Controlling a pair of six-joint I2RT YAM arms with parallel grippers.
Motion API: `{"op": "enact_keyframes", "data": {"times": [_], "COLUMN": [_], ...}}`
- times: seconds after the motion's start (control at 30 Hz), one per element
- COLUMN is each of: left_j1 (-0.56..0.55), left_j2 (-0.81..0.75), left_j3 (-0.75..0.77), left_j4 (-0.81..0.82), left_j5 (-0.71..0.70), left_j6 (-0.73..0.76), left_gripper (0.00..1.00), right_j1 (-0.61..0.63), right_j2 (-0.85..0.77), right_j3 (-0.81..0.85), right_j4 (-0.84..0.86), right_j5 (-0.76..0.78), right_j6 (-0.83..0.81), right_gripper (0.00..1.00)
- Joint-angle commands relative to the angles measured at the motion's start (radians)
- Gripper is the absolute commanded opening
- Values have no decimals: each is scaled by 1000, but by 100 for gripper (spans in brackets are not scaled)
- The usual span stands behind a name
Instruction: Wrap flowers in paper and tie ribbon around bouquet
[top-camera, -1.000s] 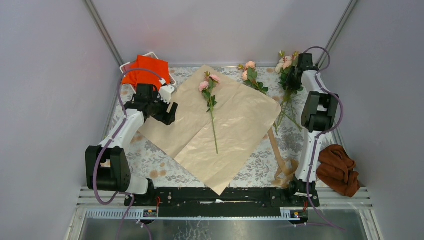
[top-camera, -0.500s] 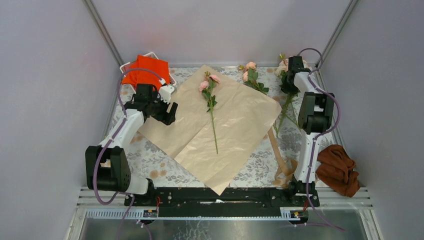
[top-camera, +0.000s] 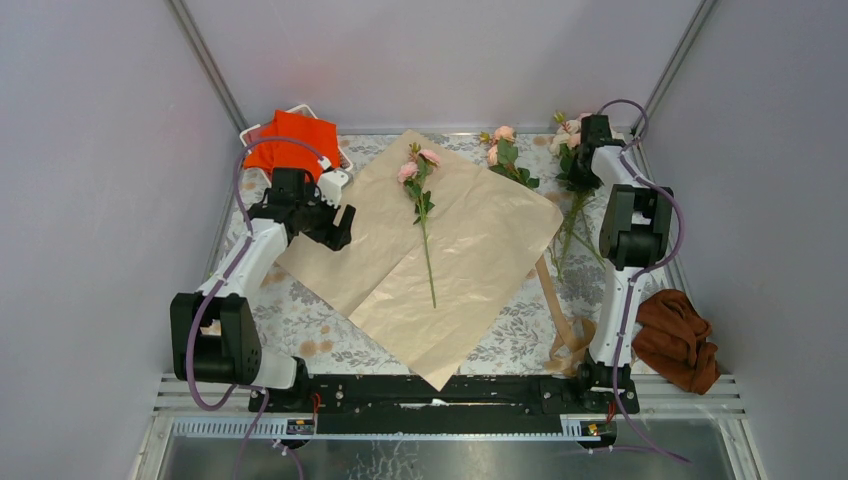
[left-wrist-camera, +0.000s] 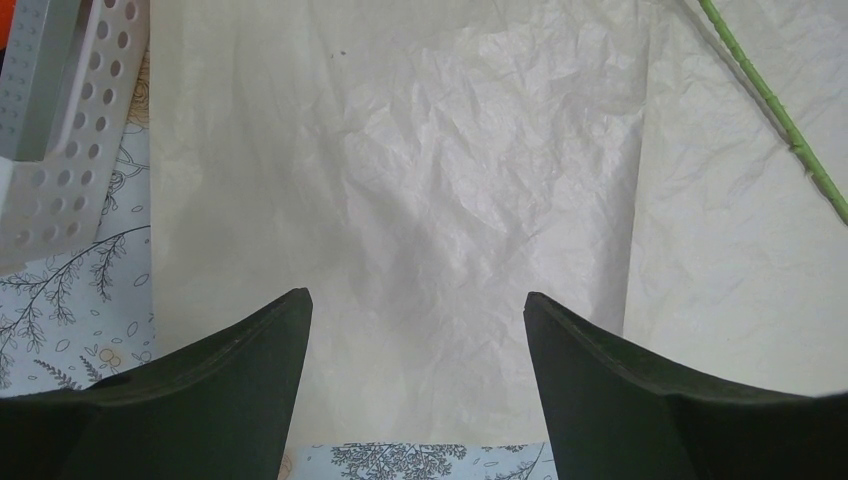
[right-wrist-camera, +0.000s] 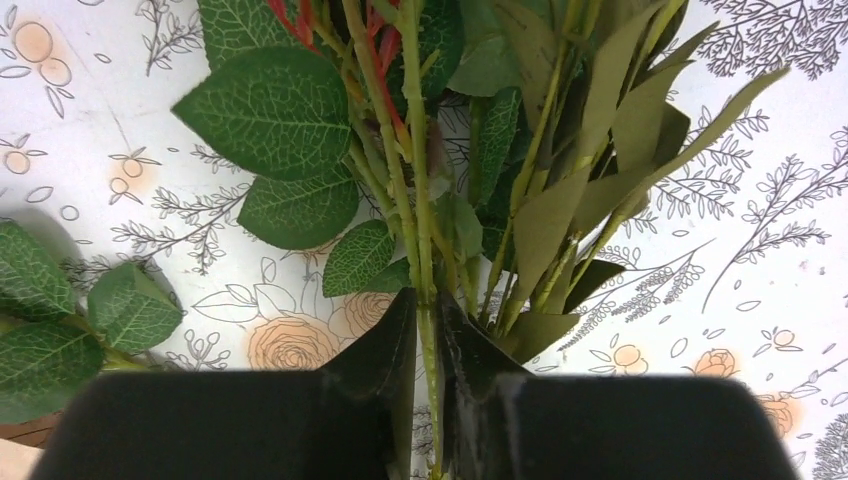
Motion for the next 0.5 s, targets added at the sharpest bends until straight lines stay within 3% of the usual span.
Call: {"op": "enact_keyframes", "data": {"times": [0.0, 0.1, 0.27, 0.47], "left_j1": [15, 16, 21, 26], "left_j2": [-28, -30, -45, -59], "left_j3": [-11, -14, -14, -9], "left_j4": [15, 15, 15, 15], "left_j5": [24, 26, 36, 50], "left_j6": [-3, -3, -4, -6], "left_gripper": [85, 85, 85, 85], "right_j1": [-1, -4, -24, -27], "right_j2": [23, -20, -207, -470], "right_j3": [39, 88, 66, -94], "right_j4": [-38, -60, -1, 125], "right_j5": [-66, -51, -43, -72], "right_j6": [-19, -67, -114, -119], "right_gripper": [9, 0, 0, 0]}}
